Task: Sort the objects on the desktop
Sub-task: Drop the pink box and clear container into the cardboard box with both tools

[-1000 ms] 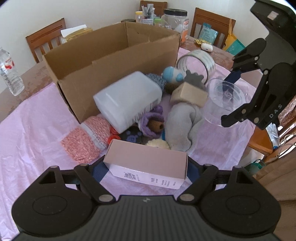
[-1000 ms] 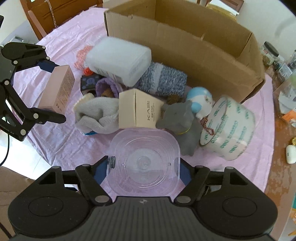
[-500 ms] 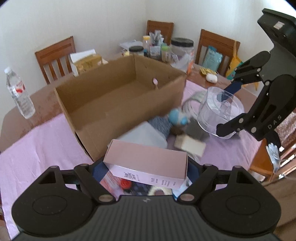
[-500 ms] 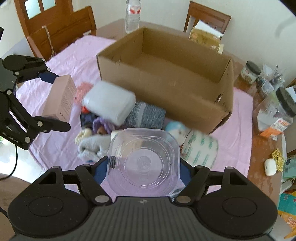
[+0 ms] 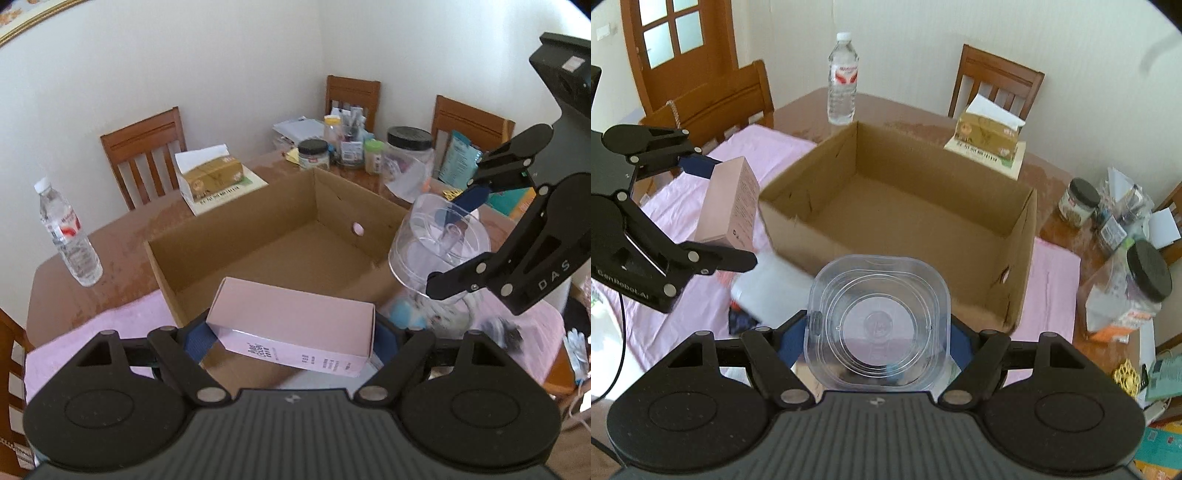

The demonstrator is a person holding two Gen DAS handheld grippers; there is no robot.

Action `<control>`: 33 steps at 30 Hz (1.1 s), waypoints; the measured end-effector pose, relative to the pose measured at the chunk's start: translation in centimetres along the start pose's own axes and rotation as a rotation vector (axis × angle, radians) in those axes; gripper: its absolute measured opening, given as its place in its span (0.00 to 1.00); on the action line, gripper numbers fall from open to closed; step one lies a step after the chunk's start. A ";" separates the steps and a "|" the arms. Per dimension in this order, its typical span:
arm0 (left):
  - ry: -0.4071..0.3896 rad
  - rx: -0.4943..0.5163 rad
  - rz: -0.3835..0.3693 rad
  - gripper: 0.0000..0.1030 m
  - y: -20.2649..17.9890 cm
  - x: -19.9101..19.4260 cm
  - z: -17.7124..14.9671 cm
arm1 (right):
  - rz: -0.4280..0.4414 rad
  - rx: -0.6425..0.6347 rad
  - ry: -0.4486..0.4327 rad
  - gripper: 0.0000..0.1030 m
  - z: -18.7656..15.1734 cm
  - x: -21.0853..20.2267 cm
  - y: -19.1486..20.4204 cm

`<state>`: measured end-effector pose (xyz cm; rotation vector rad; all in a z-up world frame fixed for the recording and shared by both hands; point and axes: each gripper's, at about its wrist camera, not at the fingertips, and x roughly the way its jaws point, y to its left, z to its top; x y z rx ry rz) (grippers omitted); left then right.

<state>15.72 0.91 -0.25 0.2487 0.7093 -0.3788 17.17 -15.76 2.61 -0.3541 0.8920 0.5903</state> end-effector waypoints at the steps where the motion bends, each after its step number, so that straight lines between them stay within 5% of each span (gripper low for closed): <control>1: 0.000 -0.004 0.004 0.82 0.2 0.4 0.3 | 0.000 0.000 -0.009 0.78 0.5 0.2 -0.3; 19: 0.072 -0.032 0.119 0.89 2.7 8.1 2.5 | 0.025 0.047 -0.020 0.78 4.6 5.0 -4.0; 30: 0.073 -0.112 0.102 0.93 3.9 4.7 0.7 | 0.056 0.061 0.034 0.78 5.1 8.4 -4.4; 33: 0.077 -0.103 0.096 0.94 3.5 3.8 0.1 | 0.065 0.071 0.034 0.85 5.2 8.5 -4.3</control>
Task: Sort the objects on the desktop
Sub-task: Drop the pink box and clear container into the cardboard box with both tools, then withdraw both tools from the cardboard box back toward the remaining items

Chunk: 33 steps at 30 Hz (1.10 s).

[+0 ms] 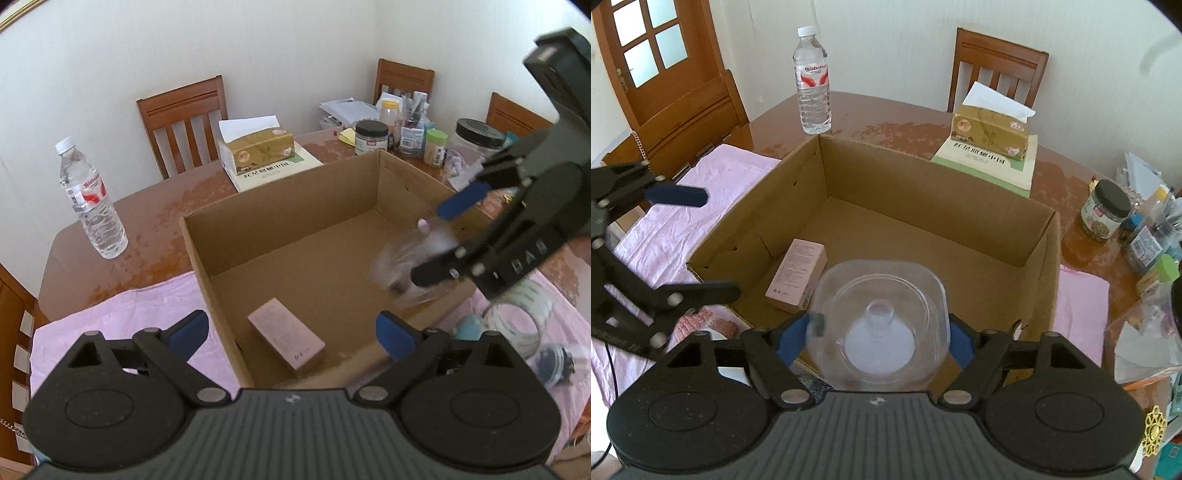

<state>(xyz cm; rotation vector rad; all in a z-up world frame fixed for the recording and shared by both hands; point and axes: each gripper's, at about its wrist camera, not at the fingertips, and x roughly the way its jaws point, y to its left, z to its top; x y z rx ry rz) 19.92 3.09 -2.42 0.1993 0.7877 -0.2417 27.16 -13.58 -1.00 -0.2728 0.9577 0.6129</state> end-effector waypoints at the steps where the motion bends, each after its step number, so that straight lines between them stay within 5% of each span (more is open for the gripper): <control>1: 0.001 0.005 -0.004 0.94 -0.1 -0.2 -0.2 | 0.002 -0.001 -0.005 0.87 -0.1 -0.1 0.0; 16: 0.021 -0.046 -0.023 0.94 -1.7 -2.6 -3.1 | 0.006 -0.001 -0.048 0.90 -3.7 -4.2 2.2; 33: 0.118 -0.175 0.002 0.95 -6.0 -2.8 -5.7 | -0.118 -0.050 -0.089 0.98 -11.0 -7.9 6.2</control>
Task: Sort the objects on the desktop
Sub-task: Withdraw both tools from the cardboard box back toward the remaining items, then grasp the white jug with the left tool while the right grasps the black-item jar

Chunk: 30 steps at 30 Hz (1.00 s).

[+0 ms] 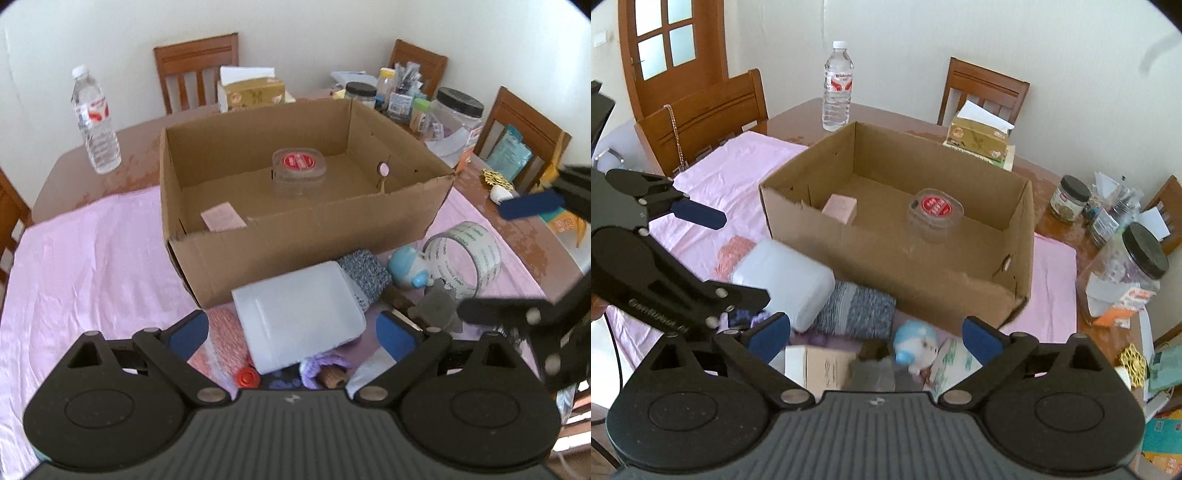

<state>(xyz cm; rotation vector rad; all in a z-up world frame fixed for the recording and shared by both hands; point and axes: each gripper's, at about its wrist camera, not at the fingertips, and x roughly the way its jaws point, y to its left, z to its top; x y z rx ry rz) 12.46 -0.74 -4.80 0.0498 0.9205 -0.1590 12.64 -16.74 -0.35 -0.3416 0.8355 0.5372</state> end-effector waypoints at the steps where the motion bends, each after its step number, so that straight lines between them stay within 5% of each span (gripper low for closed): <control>1: 0.010 -0.013 0.002 0.95 -0.1 0.3 0.1 | -0.008 0.002 0.005 0.98 -0.2 0.0 0.1; 20: 0.084 -0.270 0.093 0.95 -0.4 4.6 1.0 | -0.083 0.127 0.045 0.98 -4.7 -0.8 -2.0; 30: 0.105 -0.285 0.106 0.93 -0.3 5.9 1.1 | -0.103 0.174 0.145 0.98 -8.0 0.4 -3.2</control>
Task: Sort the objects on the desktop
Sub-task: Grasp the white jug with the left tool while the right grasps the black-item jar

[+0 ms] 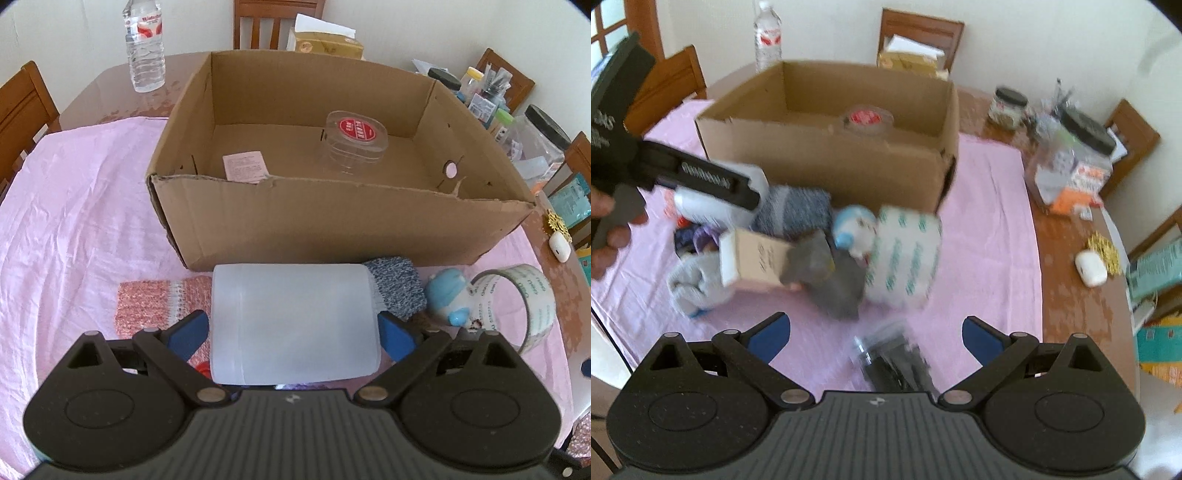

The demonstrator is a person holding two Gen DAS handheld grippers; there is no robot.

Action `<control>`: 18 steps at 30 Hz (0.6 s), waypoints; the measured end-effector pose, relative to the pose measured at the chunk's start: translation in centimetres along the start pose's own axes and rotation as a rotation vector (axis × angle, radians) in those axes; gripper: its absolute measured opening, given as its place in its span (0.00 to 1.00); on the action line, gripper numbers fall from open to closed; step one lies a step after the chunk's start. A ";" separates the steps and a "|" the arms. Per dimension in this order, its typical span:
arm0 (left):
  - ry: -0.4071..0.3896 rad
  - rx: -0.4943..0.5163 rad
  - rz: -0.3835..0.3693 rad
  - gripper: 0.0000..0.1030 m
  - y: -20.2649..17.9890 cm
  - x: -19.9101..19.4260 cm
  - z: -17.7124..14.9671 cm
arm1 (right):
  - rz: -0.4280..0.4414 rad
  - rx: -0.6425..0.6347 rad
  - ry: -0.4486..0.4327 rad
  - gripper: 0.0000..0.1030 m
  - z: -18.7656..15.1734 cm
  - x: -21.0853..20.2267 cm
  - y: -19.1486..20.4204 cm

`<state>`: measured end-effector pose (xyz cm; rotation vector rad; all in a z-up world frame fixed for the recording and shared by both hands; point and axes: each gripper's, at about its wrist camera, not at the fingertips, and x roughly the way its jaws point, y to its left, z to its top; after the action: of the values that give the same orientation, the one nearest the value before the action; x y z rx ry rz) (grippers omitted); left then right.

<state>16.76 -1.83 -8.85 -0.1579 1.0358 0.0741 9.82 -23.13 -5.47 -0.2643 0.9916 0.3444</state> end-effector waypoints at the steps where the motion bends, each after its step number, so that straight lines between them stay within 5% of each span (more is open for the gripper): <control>1: -0.003 -0.001 0.005 0.92 0.0 0.0 0.0 | 0.001 0.006 0.012 0.98 -0.3 0.3 -0.2; 9: 0.003 -0.022 -0.003 0.92 0.4 0.1 0.2 | 0.040 -0.053 0.053 0.96 -1.4 2.2 -1.3; 18: 0.029 -0.021 -0.005 0.84 0.3 0.6 0.4 | 0.076 -0.256 0.132 0.77 -1.5 4.5 -1.3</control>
<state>17.35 -1.44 -9.25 -0.1814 1.0640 0.0788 11.43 -24.10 -10.05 -0.4873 1.0893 0.5303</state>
